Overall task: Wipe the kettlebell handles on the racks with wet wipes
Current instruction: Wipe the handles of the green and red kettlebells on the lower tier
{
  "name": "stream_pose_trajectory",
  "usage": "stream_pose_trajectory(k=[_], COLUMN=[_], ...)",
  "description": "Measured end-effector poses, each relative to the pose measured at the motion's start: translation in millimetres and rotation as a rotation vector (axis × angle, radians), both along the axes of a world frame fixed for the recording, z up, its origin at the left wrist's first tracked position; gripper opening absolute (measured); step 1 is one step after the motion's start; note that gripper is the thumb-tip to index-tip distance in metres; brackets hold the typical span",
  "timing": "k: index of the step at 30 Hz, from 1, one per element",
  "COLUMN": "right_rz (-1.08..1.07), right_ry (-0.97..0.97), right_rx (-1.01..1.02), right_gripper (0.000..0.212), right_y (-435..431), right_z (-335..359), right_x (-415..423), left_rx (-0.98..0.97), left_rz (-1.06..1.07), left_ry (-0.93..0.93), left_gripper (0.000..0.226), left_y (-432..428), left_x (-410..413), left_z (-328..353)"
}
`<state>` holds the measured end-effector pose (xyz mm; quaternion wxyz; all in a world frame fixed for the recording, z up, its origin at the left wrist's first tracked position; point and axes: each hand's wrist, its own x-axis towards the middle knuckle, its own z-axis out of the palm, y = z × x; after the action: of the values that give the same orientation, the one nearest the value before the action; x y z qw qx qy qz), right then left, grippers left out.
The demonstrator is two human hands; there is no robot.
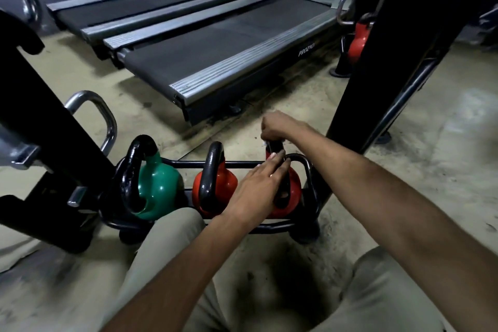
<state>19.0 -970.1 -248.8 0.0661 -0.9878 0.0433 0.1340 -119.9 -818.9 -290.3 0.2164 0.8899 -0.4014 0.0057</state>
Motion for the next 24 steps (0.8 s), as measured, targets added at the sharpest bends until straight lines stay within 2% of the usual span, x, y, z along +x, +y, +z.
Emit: stream_pose_trajectory(k=[4,7,9,11,14,16,18,20,21,24], right_rz=[-0.538,-0.856,-0.963,-1.005,-1.036,-1.066,-1.068,-1.011,-0.936,-0.593], right_ry=[-0.194,-0.3,-0.189,-0.027,0.027,-0.002,-0.119,-0.361,-0.46,-0.514], right_rx=[0.437,0.982,1.394,1.717,1.949,1.944,1.773,1.486,1.334,0.844], right_gripper=[0.023,0.02,0.026,0.032,0.035,0.034,0.025,0.007,0.007,0.007], right_y=[-24,-19,-11,-6,-4,-6,-5,-6,-5,-6], right_z=[-18,-49,-62,-62,-53,-49,-49,-49,-45,-29], right_x=[-28,-51,-59,-66,-77,-83,-85,-83,-81,-62], left_rx=[-0.125,-0.298,-0.371,-0.404,-0.426,-0.414,-0.367,-0.306,-0.271,-0.182], left_rz=[-0.04,-0.082,-0.096,-0.082,-0.073,-0.066,-0.047,-0.032,-0.031,-0.033], left_ry=[0.097,0.211,0.235,0.271,0.356,0.391,0.421,0.455,0.462,0.452], left_gripper=[0.078,0.079,0.079,0.081,0.083,0.084,0.089,0.092,0.092,0.086], left_y=[5,14,19,22,25,26,28,29,29,27], left_x=[5,10,9,5,1,4,11,17,19,23], left_z=[-8,-21,-30,-39,-50,-55,-59,-62,-63,-67])
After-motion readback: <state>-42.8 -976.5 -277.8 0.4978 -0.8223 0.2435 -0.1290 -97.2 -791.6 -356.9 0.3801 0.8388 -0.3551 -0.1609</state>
